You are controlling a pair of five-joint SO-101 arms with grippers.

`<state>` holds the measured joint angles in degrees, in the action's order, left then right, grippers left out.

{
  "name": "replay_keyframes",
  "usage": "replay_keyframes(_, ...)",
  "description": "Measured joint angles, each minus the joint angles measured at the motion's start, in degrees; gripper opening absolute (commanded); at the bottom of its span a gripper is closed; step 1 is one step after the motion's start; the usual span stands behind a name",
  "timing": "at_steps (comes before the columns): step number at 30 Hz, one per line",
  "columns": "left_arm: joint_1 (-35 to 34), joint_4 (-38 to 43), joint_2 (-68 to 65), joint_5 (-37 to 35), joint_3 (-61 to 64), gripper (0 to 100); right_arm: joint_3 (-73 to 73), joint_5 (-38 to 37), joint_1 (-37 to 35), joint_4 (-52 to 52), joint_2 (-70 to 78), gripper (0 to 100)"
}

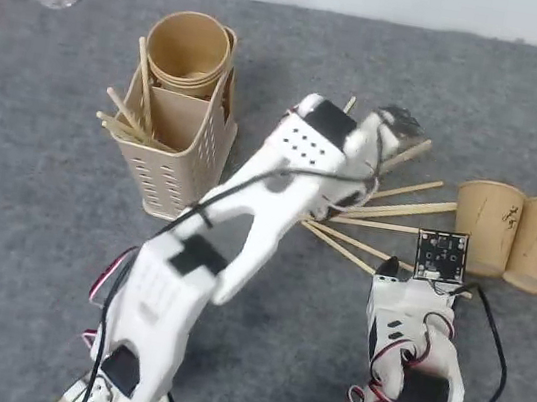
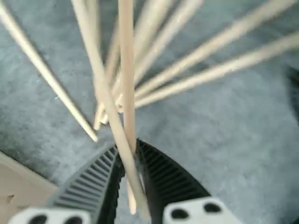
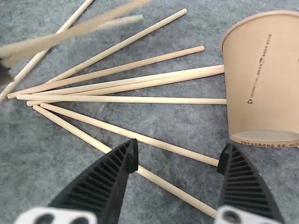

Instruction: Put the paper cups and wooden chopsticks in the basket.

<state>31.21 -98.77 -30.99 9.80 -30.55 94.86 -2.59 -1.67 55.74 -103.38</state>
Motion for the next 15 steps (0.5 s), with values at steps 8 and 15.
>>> replay_keyframes(8,0.09,-0.18,17.58,3.08,6.95,1,0.0,0.0,0.0,0.0,0.0,28.4)
replay_keyframes(15,-3.25,-0.44,22.95,3.52,7.65,1,0.0,0.0,0.0,0.0,0.0,28.4)
